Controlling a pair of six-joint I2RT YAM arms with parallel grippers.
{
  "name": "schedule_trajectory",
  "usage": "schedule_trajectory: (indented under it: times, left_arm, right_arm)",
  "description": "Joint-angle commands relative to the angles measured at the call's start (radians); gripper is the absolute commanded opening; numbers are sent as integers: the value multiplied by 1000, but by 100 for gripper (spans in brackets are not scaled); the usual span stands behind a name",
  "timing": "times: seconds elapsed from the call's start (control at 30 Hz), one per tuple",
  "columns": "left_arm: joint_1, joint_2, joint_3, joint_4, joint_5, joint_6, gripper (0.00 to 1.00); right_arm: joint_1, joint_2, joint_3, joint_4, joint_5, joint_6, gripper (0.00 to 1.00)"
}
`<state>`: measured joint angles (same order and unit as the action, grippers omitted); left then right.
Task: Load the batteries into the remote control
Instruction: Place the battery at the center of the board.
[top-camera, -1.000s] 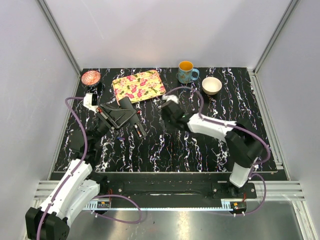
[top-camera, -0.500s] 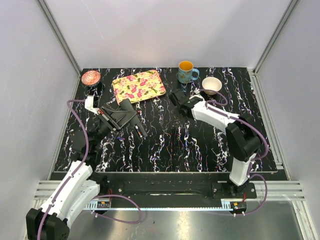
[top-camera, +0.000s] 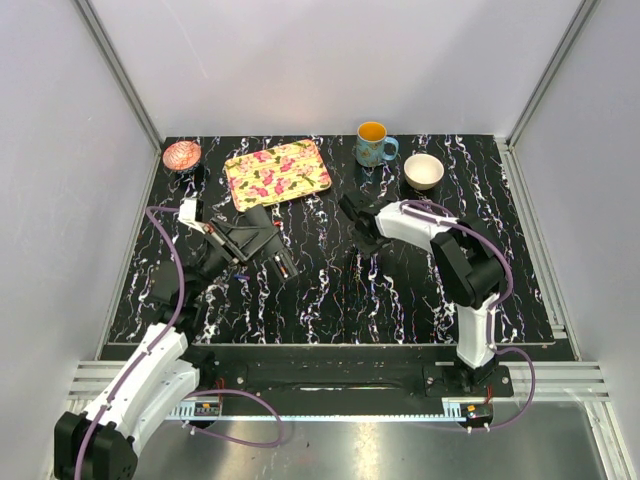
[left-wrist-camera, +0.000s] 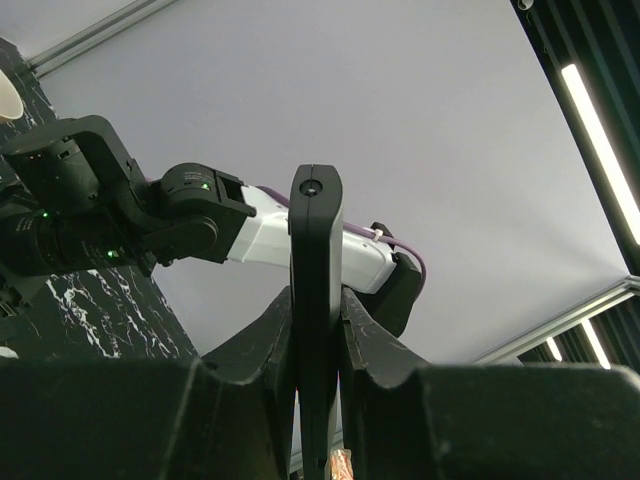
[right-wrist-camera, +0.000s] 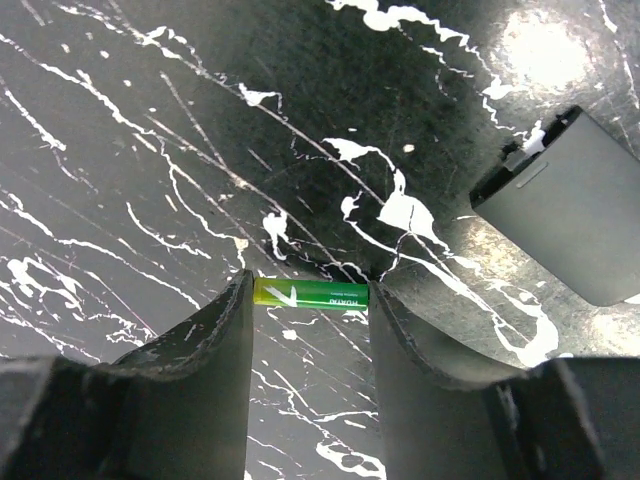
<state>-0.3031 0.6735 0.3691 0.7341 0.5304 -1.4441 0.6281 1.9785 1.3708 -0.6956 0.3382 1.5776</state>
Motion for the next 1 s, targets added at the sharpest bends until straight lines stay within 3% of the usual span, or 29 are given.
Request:
schedule_trajectory:
  times: [0.0,0.07,0.1,0.23,0.47,0.67,0.97]
  left_arm:
    - [-7,-20,-7,22,-27,-1,0]
    - [-7,-20,-10,19,-27,-1,0]
    - [-7,-20,-10,19,-29,-1,0]
    - [-8,-19,-6,13,-26,1,0]
    - [-10,-15,-6,13,-32,2,0]
    - [-10,-25,-12,10,-33,1,0]
    - [-10,-31,-13,5,-35,4,0]
  right_arm:
    - [-22,31,8,-47,-24,53,0]
    - [-28,36,2,-47,-37,47,7]
    - [-30,37,2,-47,-48,42,15]
    - [-31,26,-12,-45,-60,16,34]
    - [-31,0,-13,-44,-73,-21,54]
    - [-31,-20,5,-48,-80,-37,65]
    - [-30,-98,66,-77,-99,-154,69]
